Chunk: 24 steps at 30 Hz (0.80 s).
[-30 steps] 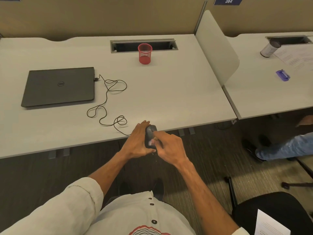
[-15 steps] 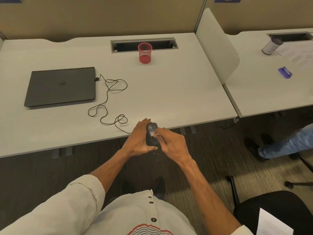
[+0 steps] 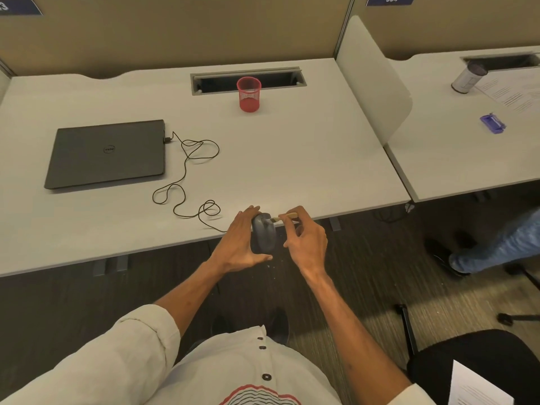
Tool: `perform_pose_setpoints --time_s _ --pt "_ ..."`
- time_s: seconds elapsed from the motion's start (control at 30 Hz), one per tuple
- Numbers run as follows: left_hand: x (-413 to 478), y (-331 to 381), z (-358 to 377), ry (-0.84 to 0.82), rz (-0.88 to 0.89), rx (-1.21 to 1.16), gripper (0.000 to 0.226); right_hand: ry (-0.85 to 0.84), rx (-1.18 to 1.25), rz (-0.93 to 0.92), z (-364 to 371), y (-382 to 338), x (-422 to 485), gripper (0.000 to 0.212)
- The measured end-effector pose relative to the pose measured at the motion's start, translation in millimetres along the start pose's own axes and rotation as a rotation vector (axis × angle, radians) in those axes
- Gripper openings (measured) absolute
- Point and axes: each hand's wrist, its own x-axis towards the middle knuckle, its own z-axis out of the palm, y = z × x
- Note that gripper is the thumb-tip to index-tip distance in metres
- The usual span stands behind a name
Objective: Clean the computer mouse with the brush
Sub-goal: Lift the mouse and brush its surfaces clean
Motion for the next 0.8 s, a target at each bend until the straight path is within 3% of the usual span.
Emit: perform_pose_setpoints --time_s 0.63,0.8 --pt "1.9 -0.8 -0.7 0.033 0.005 0.004 0.127 0.054 -0.039 0.069 2.4 1.1 3.2 0.013" --pt "4.1 -2.5 -4.3 0.038 0.005 -0.007 0.126 -0.016 -0.092 0.088 -0.9 8.7 2.6 0.015"
